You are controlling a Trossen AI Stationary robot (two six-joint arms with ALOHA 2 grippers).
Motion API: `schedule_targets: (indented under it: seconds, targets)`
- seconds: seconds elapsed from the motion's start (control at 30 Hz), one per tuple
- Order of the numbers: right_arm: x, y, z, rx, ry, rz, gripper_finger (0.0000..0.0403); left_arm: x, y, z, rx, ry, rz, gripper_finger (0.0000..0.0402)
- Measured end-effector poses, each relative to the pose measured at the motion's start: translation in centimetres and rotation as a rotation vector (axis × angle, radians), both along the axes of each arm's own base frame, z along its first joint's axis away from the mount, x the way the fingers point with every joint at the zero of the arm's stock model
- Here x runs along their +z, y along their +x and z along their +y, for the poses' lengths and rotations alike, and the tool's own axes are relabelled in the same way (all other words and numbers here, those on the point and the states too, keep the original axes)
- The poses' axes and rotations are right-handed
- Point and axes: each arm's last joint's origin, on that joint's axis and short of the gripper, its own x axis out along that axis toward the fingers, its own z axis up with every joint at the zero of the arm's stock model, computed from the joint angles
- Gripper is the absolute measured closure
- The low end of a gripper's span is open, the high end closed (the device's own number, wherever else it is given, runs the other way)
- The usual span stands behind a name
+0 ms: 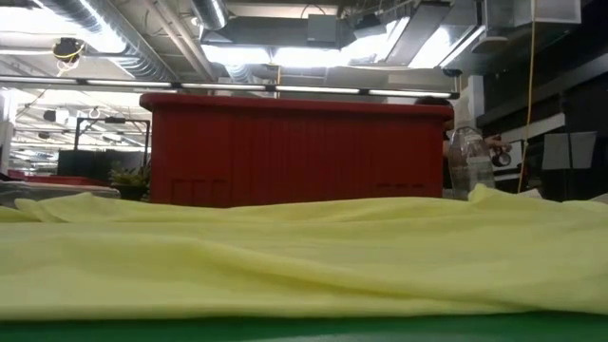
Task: Fold Laundry from Bin
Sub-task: Fold the yellow shirt
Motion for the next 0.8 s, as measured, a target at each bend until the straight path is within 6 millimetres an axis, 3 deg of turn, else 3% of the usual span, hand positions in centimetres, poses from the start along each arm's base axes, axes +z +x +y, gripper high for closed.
schedule_targets:
  seconds: [0.27,0.5,0.8]
  targets:
    - [0.0,0.0,0.0,-0.001,-0.007,0.0,0.0389,0.0,-0.4,-0.1,0.031,-0.091,0.178,0.0266]
    - [0.0,0.0,0.0,-0.002,-0.011,-0.004,0.0389,0.0,-0.2,-0.2,0.125,-0.123,0.189,0.0255]
    - [0.0,0.0,-0.1,-0.002,-0.011,-0.004,0.0388,0.3,1.2,-0.1,0.153,-0.286,0.325,0.0284]
